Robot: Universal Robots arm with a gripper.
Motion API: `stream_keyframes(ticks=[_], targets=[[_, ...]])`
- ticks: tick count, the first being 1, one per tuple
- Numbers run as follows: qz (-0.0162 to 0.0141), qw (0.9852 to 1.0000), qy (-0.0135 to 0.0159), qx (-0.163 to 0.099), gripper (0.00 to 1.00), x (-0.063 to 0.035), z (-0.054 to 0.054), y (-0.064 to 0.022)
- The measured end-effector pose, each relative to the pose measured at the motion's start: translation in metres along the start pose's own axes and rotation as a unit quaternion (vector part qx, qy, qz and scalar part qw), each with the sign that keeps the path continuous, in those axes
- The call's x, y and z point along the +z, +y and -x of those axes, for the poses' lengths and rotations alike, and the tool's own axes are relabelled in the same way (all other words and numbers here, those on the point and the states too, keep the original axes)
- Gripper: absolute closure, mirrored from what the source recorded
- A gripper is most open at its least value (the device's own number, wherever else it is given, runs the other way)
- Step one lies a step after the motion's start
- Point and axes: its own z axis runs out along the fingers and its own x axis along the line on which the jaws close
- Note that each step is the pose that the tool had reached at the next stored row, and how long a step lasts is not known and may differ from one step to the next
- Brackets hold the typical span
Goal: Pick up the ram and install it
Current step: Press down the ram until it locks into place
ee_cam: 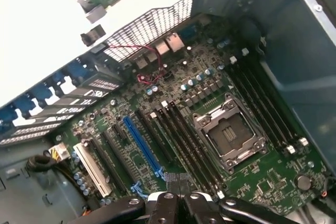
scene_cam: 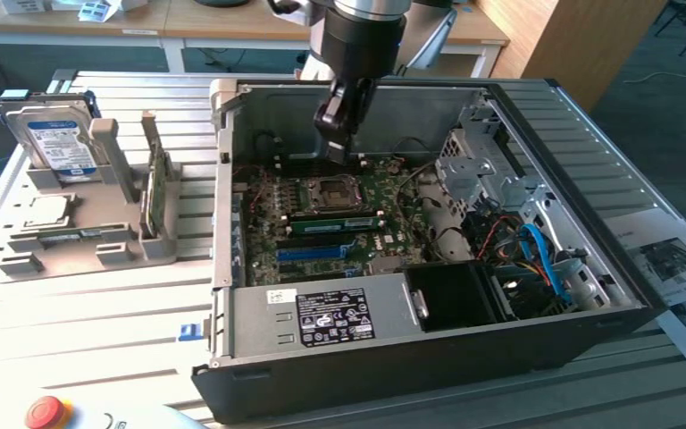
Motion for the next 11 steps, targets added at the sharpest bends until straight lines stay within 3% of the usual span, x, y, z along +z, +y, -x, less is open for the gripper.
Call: stream_keyframes(ticks=[5, 11], targets=[[0.0020, 0.9994, -0.0009, 0.033, 0.90, 0.0000, 0.0000, 0.0000], [0.0044, 0.9973, -0.0019, 0.074, 0.90, 0.0000, 0.0000, 0.0000]])
